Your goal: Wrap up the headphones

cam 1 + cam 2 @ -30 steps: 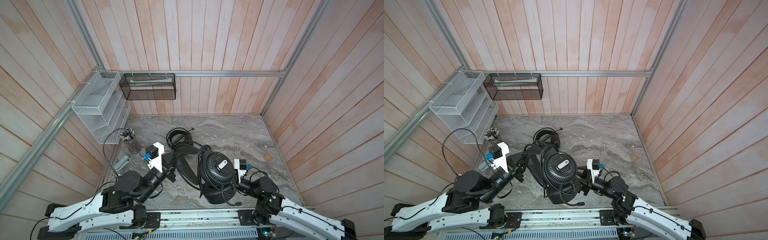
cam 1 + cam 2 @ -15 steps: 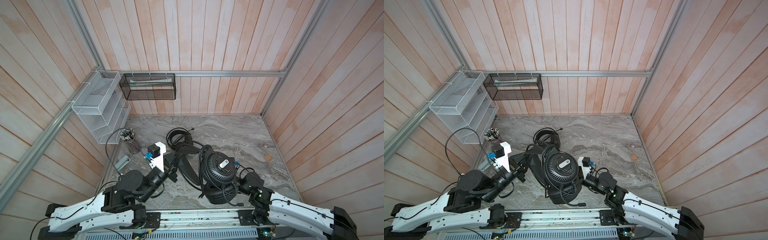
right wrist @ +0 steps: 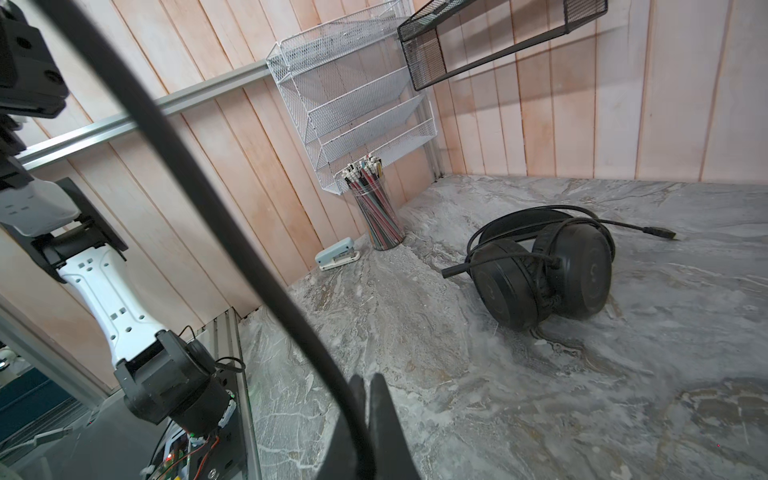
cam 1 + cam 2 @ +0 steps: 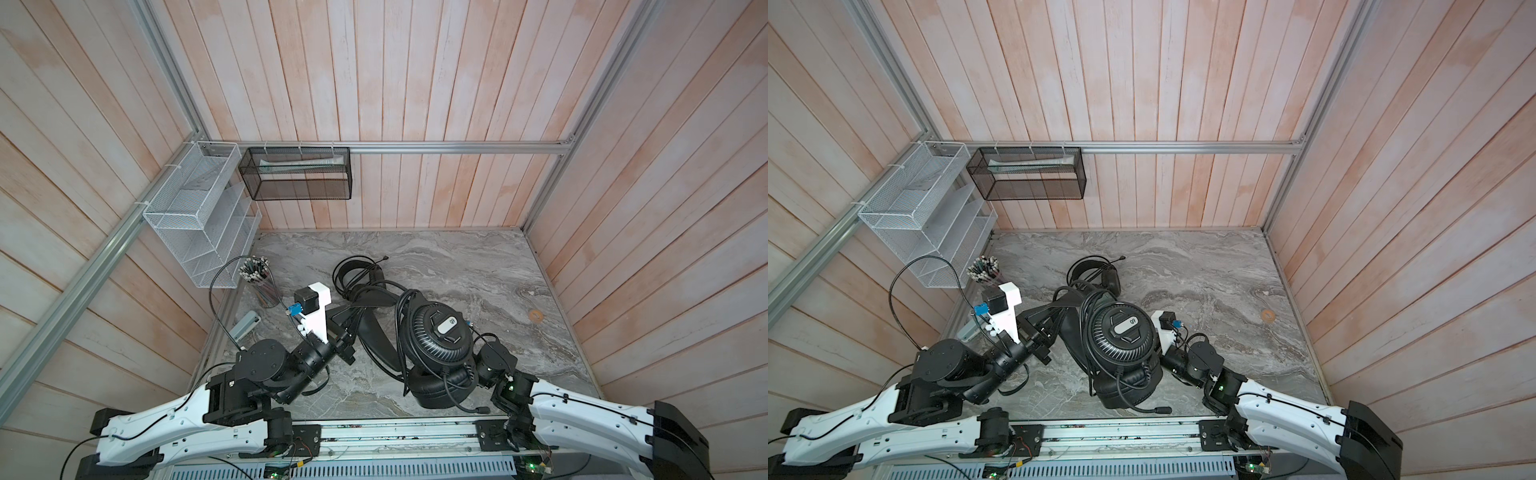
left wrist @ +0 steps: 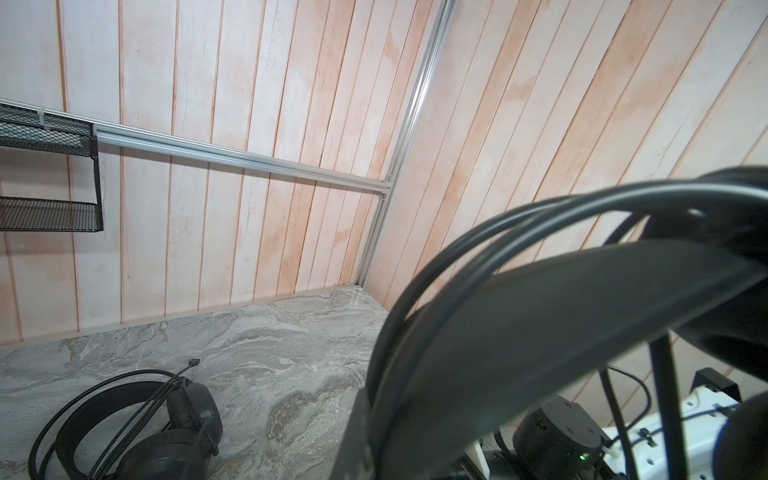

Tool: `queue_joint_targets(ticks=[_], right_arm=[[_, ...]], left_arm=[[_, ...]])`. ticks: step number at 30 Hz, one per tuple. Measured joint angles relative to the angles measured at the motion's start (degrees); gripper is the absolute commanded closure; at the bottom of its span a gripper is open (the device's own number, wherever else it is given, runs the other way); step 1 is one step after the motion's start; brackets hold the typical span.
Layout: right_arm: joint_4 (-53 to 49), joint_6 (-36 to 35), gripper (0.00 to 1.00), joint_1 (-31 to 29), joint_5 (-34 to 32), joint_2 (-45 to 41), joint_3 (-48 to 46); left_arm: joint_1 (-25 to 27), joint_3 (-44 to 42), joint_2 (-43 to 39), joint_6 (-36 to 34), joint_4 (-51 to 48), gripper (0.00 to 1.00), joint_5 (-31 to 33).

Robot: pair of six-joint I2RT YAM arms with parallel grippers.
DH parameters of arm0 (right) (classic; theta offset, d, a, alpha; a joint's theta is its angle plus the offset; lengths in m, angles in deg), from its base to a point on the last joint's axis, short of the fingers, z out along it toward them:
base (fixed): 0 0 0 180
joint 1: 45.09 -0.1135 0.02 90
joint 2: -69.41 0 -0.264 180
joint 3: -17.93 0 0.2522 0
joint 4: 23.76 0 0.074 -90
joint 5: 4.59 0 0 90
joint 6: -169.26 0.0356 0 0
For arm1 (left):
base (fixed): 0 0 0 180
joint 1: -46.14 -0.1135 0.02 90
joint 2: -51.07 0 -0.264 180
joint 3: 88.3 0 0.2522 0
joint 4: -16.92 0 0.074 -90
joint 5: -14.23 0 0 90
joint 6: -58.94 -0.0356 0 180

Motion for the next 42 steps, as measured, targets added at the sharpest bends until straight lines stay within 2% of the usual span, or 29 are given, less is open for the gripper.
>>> queue_joint_targets(ticks=[10,16,25,33,42], right_arm=[[-1.7,2.4,1.0,0.0,-5.4,0.9,-2.3],[-4.3,3.2,1.0,0.0,-8.5,-2.6,-3.2],[-3.6,6.7,1.0,0.0,-8.2,-3.1,-8.8],[-3.0,7.6,1.0,-1.0,-5.2,-1.5,-8.7],[-7.5,7.5,1.0,-10.4,-7.1,1.8,-5.1]], left_arm=[[-0.5,0.0,2.5,0.9,0.7,1.0,-2.0],[-1.1,0.0,3.7,1.1,1.0,1.0,-2.0],[-4.3,0.2,3.5,1.1,-0.5,1.0,1.2],[-10.2,2.9,6.5,3.1,-3.1,1.0,3.5],[-21.3,5.0,13.7,6.0,-6.0,1.0,4.5]])
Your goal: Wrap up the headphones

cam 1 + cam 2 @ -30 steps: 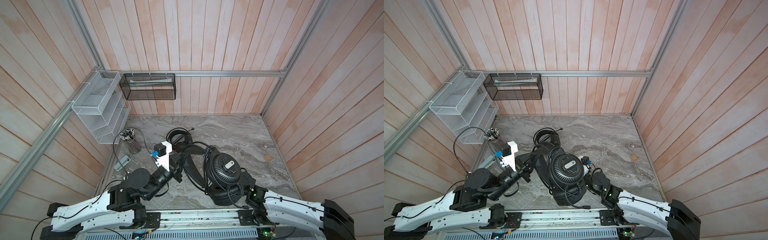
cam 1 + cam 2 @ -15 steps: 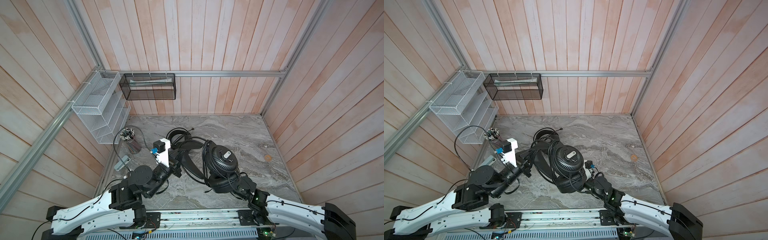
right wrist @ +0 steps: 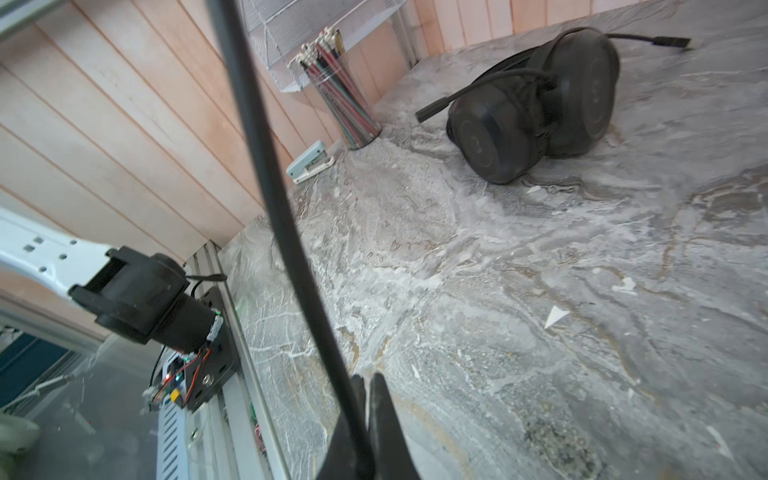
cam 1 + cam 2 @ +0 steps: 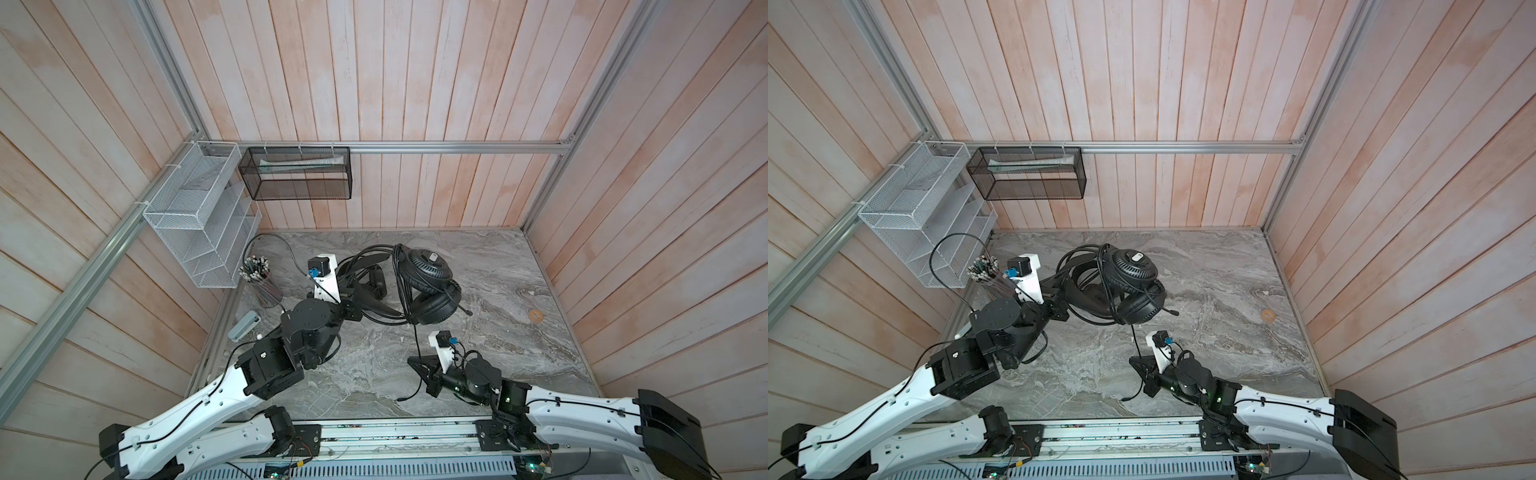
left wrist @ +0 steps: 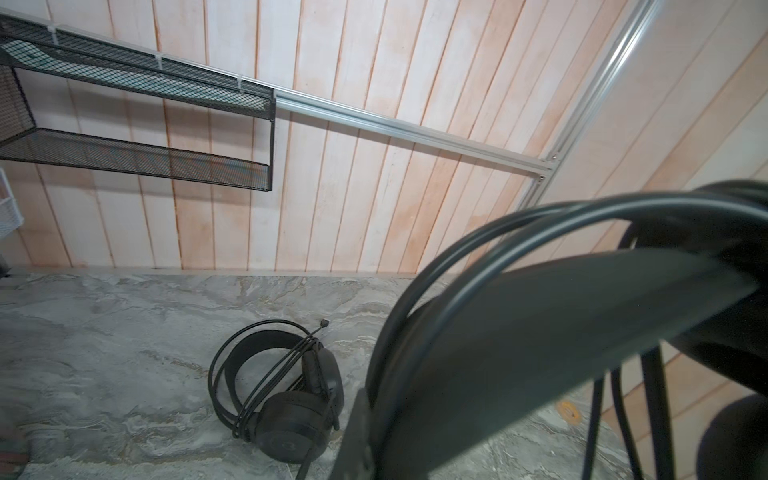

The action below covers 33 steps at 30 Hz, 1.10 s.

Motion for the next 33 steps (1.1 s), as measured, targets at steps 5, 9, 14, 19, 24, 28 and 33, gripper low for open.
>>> queue_joint_targets(ticks=[5,9,14,19,24,28,33], right_arm=[[-4.5,-0.8,1.0,-4.9,-2.3,0.0,3.5],[-8.8,-1.4,1.0,-7.7,-4.2,0.1,5.8],[-17.2,-3.4,1.0,-10.5,-6.4,0.6,11.6],[-27.0,-6.4,1.0,-11.1,-7.7,0.7,19.2],[-36.7,-9.9,1.0,-11.3,-9.0,1.0,27.0],[-44.5,-12.6,1.0,-11.7,-11.3,1.0,32.0],[-52.8,-15.5,1.0,-11.7,-15.0,0.4,36.4]], left_arm=[[-6.3,1.0,5.6,-3.7,0.9,1.0,0.7],[-7.8,1.9,10.8,-7.9,2.0,1.0,1.4],[-8.1,2.2,16.0,-11.0,3.4,1.0,1.9],[-7.8,2.1,17.1,-13.0,3.7,1.0,4.6],[-4.1,-0.3,17.1,-16.8,8.3,1.0,9.6],[-2.2,-3.9,17.1,-18.1,10.7,1.0,11.7],[-1.7,-7.1,17.0,-17.1,10.7,1.0,11.8]])
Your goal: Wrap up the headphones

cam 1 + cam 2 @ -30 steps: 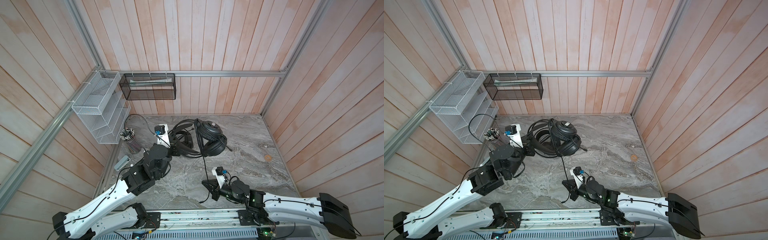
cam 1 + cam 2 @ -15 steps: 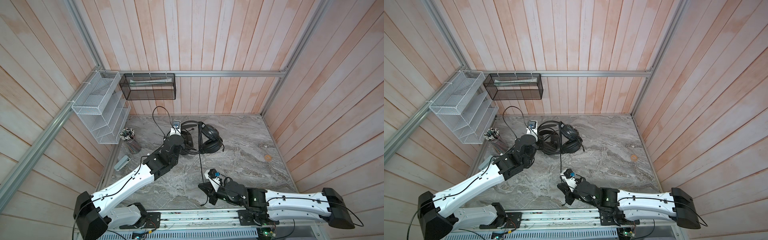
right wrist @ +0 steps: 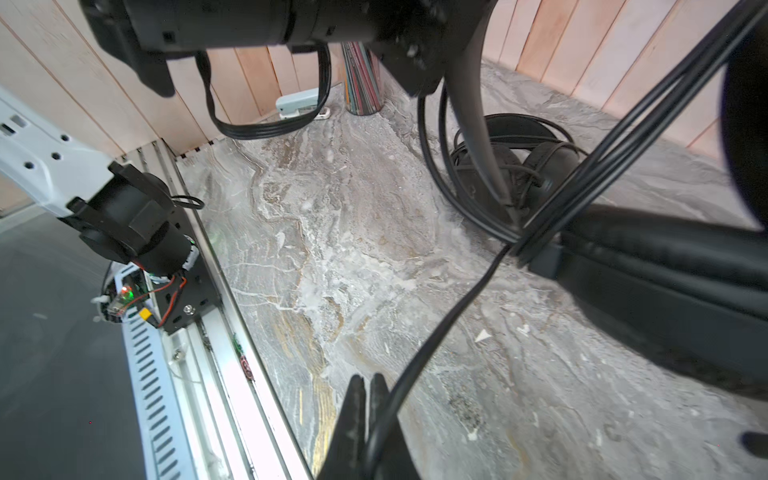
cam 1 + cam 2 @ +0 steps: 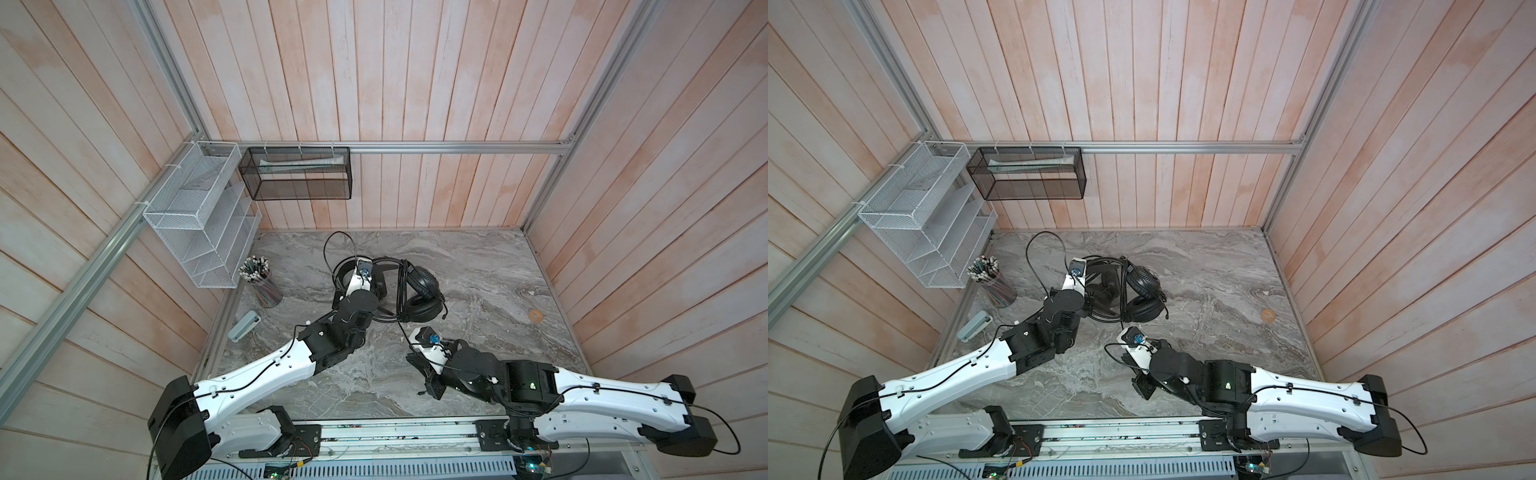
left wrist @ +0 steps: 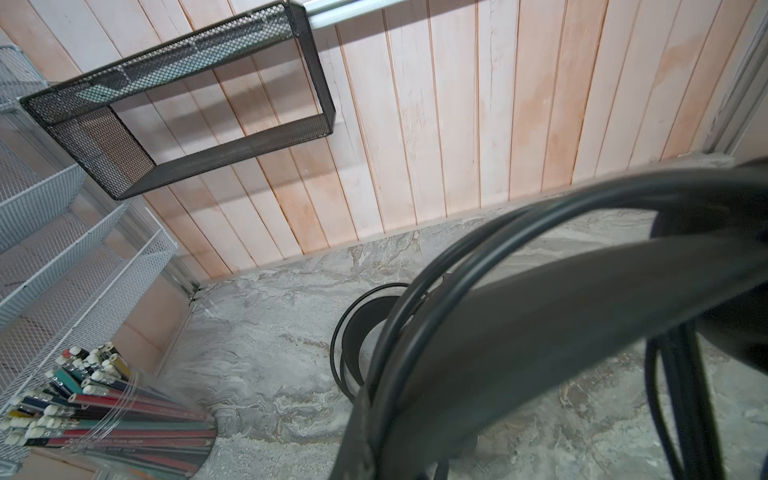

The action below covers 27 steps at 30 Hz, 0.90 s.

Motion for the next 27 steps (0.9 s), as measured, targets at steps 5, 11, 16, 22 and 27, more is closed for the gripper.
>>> queue_joint_targets(ticks=[5,11,16,22,27], right_arm=[[-6.4,-2.4,1.0,0.0,-3.0,0.3,5.2],[-11.4,-4.9,1.0,0.0,-6.7,2.6,10.0],[-15.7,-7.0,1.0,-0.1,-10.2,5.3,13.4],[-19.8,-9.2,1.0,-0.2,-16.7,8.0,16.8],[-21.9,-12.0,1.0,-0.3,-20.8,10.3,18.9]], left_arm=[[1.5,-1.7,0.0,3.3,-0.4,1.0,-0.6],[4.6,-2.7,0.2,5.6,-0.9,1.0,-0.1],[6.1,-4.1,0.7,6.5,-1.4,1.0,-0.2],[7.3,-4.2,1.5,7.1,-1.0,1.0,-0.1],[8.1,-4.2,2.4,7.3,0.5,1.0,0.2]])
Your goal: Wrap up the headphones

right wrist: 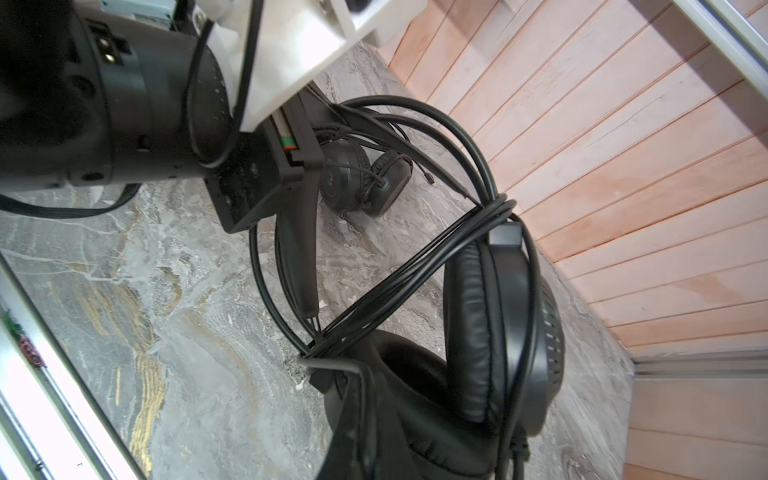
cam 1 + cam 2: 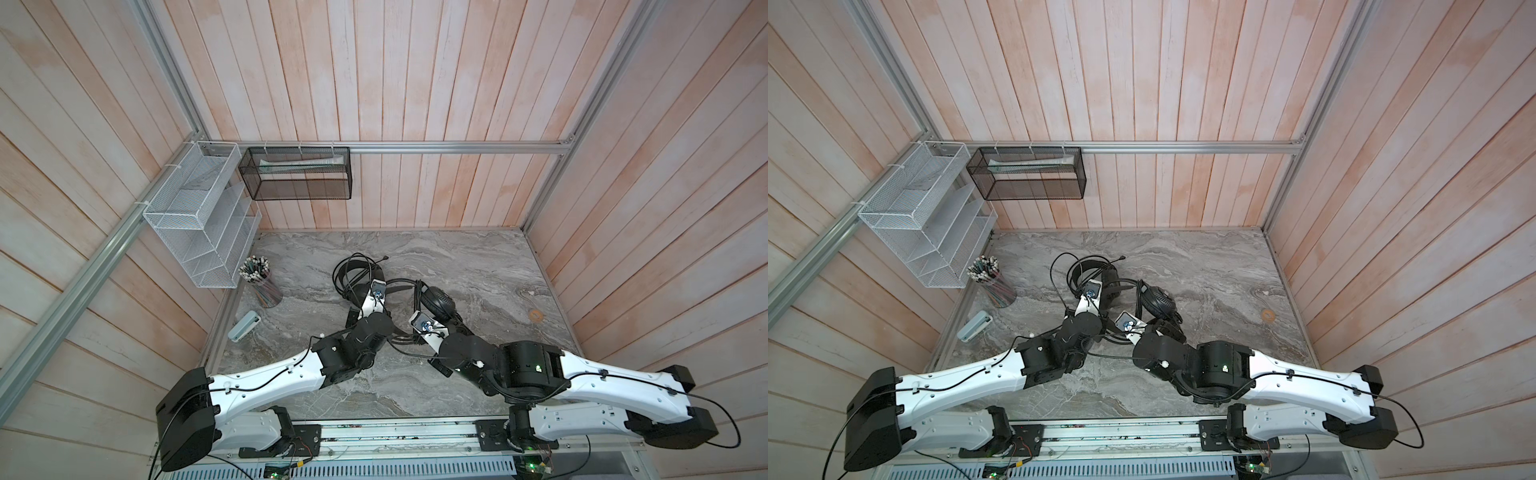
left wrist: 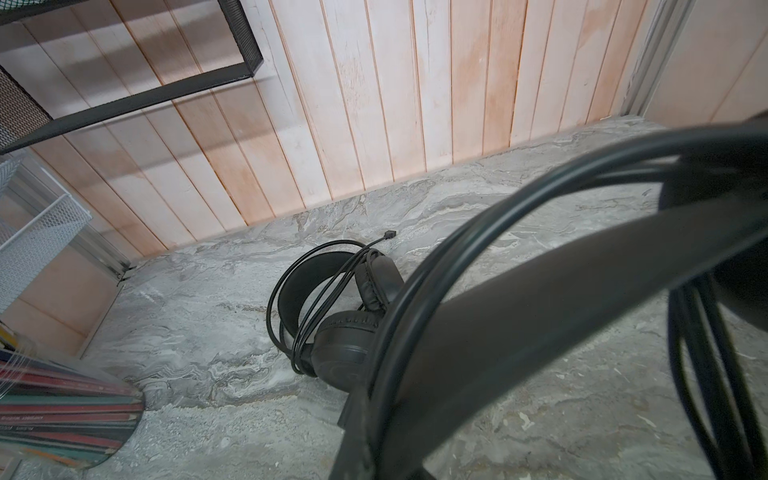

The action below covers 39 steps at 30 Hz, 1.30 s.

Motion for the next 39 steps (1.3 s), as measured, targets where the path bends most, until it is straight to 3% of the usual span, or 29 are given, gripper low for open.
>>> queue_joint_targets(ticks=[12,39], right_arm=[[0.2,-6.0,0.99,0.0,-9.1,4.0,-0.8],[5.5,-9.4,0.87,5.0,-10.4,2.4,-4.1]], left_arm=[[1.9,0.0,0.7,-1.9,-0.5,1.0,0.5],[2.0,-0.4,-4.8,-2.1,-4.8,1.0,-2.2]])
